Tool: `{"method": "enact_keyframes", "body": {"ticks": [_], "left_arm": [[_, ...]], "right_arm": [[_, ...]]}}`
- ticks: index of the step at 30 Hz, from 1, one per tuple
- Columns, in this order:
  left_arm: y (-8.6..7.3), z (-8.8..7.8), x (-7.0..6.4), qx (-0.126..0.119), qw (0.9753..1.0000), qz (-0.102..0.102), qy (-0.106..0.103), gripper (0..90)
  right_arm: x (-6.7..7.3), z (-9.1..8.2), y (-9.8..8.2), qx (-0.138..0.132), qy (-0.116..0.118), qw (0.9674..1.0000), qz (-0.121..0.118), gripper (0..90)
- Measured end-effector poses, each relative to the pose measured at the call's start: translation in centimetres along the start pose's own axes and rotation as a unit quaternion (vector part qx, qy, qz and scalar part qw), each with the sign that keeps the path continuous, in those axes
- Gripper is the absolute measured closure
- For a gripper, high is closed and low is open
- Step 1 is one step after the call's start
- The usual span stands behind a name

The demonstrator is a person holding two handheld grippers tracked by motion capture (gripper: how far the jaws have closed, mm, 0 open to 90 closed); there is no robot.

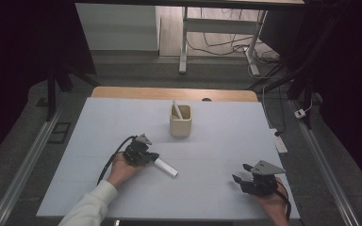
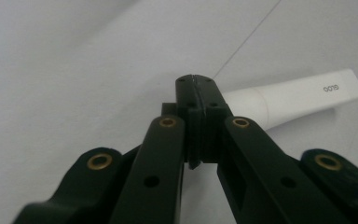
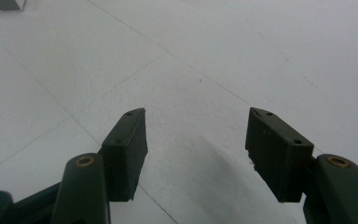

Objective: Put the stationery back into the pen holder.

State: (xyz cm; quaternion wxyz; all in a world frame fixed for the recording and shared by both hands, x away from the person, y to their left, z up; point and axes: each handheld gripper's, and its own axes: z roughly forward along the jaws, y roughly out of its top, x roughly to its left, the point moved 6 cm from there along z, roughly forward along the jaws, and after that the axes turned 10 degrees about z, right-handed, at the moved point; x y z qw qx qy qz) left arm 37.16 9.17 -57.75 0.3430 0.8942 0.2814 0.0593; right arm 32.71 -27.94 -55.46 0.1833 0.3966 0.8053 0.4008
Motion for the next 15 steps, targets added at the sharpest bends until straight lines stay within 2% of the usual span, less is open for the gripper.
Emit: {"method": "enact_keyframes", "body": {"ticks": [15], "left_arm": [[0.7, 1.0, -1.9, 0.002, 0.9999, 0.011, -0.012, 88.3]], "right_arm": [[0.0, -0.1, 0.1, -0.001, 0.002, 1.0, 0.0, 38.0]]}}
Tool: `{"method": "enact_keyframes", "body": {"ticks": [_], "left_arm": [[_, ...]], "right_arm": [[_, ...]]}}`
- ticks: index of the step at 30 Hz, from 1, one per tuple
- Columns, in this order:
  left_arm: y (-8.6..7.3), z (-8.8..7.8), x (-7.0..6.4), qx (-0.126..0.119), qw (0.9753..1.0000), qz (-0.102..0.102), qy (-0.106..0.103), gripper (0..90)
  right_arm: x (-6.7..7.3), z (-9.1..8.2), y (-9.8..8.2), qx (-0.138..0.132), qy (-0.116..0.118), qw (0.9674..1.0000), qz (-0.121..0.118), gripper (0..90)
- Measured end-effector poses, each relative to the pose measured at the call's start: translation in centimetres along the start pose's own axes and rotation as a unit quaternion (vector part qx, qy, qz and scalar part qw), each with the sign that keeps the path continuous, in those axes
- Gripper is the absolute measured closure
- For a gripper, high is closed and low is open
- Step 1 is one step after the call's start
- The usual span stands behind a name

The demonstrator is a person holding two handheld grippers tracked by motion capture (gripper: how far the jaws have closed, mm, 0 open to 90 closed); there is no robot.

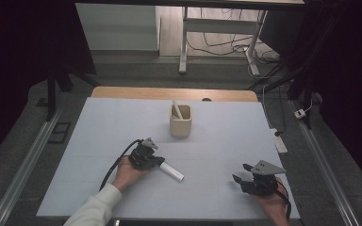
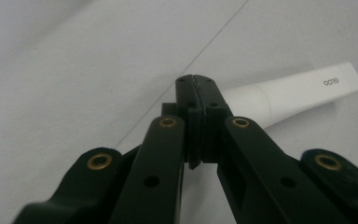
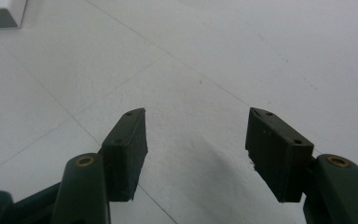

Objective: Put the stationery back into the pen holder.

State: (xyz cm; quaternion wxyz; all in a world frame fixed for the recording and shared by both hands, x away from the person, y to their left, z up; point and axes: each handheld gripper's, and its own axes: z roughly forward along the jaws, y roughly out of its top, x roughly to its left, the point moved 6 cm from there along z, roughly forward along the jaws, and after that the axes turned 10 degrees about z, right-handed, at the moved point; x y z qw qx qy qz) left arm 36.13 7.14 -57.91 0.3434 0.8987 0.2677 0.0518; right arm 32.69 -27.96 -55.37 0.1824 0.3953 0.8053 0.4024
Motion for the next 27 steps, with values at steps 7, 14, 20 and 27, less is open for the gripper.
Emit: {"method": "enact_keyframes", "body": {"ticks": [7, 14, 20, 27], "left_arm": [[0.2, 0.2, -0.5, -0.002, 1.0, 0.005, -0.003, 88.3], [0.1, -1.3, 0.1, -0.031, 0.9989, 0.014, 0.033, 88.3], [-0.8, -3.5, 0.6, -0.067, 0.9949, 0.014, 0.074, 77.8], [-3.2, -4.9, 0.6, -0.052, 0.9934, 0.014, 0.101, 43.4]], "right_arm": [[0.0, 0.0, 0.0, -0.002, 0.0, 1.0, 0.001, 37.9], [0.0, 0.0, 0.0, -0.003, 0.0, 1.0, 0.001, 37.9], [0.1, -0.1, 0.0, -0.002, 0.0, 1.0, 0.0, 37.9], [0.1, 0.0, 0.0, 0.0, 0.004, 1.0, -0.004, 37.8]]}}
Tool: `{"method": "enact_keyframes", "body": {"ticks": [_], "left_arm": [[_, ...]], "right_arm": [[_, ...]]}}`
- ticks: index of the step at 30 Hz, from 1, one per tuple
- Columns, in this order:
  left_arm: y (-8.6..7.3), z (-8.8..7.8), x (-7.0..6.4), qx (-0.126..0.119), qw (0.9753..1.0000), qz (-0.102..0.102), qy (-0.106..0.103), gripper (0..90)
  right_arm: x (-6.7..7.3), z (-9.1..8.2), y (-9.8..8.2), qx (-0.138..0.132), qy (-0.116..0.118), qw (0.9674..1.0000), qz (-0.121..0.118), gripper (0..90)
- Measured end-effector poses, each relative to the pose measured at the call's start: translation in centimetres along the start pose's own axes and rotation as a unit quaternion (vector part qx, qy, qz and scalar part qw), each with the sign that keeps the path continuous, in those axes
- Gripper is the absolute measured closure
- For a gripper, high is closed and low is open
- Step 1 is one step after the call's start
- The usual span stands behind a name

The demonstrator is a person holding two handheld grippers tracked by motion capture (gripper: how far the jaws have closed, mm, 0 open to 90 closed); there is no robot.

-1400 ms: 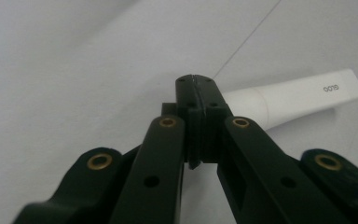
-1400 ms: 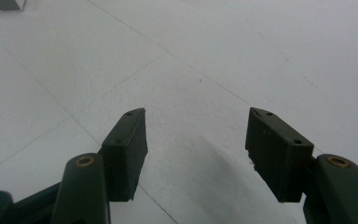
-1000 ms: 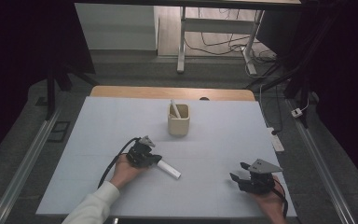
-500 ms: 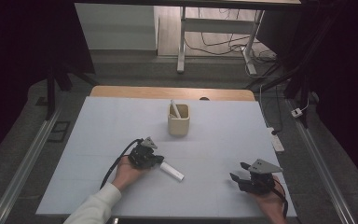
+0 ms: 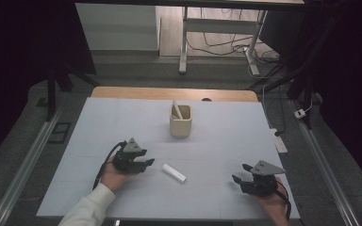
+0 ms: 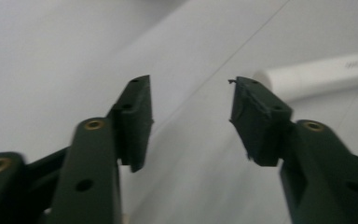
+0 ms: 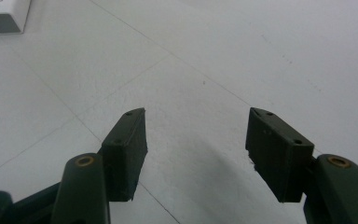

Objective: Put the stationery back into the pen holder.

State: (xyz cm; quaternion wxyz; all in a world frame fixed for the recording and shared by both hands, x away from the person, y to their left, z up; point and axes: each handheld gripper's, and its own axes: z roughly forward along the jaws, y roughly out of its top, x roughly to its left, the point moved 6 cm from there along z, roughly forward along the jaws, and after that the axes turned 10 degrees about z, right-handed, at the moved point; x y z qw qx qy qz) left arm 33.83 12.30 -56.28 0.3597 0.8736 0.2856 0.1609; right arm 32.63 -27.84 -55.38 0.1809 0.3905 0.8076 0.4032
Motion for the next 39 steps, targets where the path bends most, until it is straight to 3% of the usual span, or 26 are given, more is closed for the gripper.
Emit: {"method": "enact_keyframes", "body": {"ticks": [7, 13, 34, 36, 39], "left_arm": [[-2.3, -2.7, 0.0, -0.012, 0.9996, -0.01, 0.024, 31.1], [-3.6, -4.1, -0.1, -0.016, 0.9989, -0.016, 0.04, 29.0], [-3.9, -4.0, 0.0, -0.01, 0.9989, -0.012, 0.044, 28.8], [-3.9, -4.0, 0.0, -0.01, 0.9989, -0.013, 0.044, 28.7], [-3.9, -4.0, 0.1, -0.01, 0.9989, -0.011, 0.044, 28.6]], "right_arm": [[0.2, 0.2, 0.0, 0.001, 0.005, 1.0, 0.001, 37.8], [1.0, 0.4, 0.4, 0.0, 0.014, 0.9999, -0.008, 37.8], [6.1, 2.8, 4.9, 0.001, 0.094, 0.9945, -0.046, 37.7], [6.6, 3.0, 5.4, -0.002, 0.105, 0.9937, -0.039, 37.7], [7.4, 3.3, 6.0, 0.003, 0.105, 0.9934, -0.047, 37.6]]}}
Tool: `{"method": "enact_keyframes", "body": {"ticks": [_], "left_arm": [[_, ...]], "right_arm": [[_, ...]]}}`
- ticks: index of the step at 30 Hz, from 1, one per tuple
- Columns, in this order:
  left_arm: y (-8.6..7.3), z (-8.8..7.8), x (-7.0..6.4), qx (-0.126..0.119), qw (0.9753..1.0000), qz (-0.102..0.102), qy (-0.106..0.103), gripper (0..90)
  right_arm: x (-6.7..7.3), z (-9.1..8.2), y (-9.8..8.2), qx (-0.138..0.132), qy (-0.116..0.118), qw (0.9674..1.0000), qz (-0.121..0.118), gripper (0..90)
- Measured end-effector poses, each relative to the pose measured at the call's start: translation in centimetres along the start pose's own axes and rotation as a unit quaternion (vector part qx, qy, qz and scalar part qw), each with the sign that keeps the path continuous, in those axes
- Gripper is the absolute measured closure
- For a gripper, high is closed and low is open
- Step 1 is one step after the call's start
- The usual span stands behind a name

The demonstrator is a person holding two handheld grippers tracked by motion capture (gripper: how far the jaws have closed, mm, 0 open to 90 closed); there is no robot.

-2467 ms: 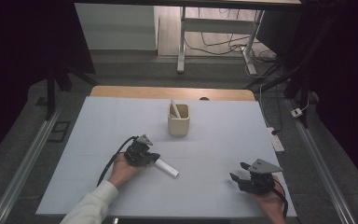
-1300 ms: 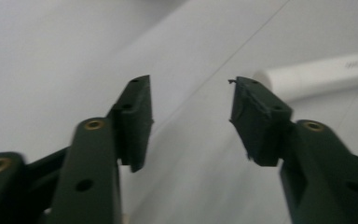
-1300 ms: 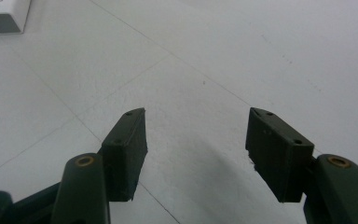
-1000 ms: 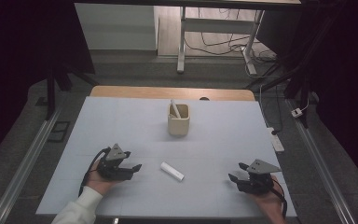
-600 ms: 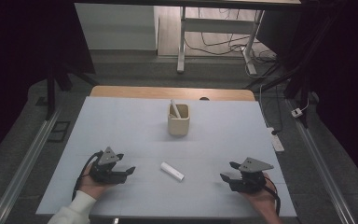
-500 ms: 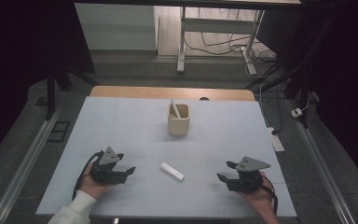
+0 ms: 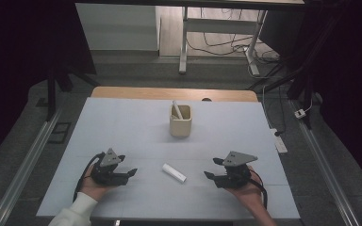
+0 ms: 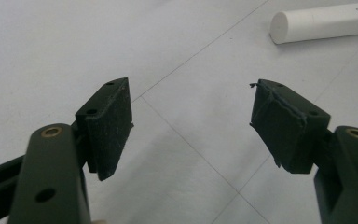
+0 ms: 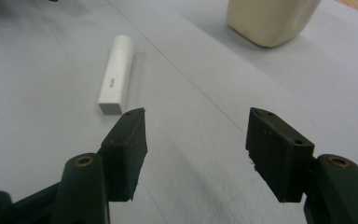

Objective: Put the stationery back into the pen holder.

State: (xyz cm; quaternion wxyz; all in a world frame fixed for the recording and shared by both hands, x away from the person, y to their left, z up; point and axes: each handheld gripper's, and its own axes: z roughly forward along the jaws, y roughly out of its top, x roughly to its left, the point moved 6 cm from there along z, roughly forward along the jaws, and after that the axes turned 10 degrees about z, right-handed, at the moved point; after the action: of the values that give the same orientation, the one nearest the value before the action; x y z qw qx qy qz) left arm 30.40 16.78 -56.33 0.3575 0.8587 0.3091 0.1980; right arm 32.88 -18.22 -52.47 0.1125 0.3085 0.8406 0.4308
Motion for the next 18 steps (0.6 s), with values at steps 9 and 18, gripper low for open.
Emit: {"method": "enact_keyframes", "body": {"ticks": [9, 18], "left_arm": [[0.1, -0.1, 0.1, -0.003, 1.0, -0.003, -0.002, 28.3], [0.1, -0.1, -0.1, -0.002, 1.0, -0.002, -0.002, 28.1]], "right_arm": [[1.8, 2.0, 1.4, 0.021, 0.017, 0.9996, -0.007, 37.2], [3.6, 4.5, 2.7, 0.042, 0.04, 0.9981, -0.018, 36.8]]}}
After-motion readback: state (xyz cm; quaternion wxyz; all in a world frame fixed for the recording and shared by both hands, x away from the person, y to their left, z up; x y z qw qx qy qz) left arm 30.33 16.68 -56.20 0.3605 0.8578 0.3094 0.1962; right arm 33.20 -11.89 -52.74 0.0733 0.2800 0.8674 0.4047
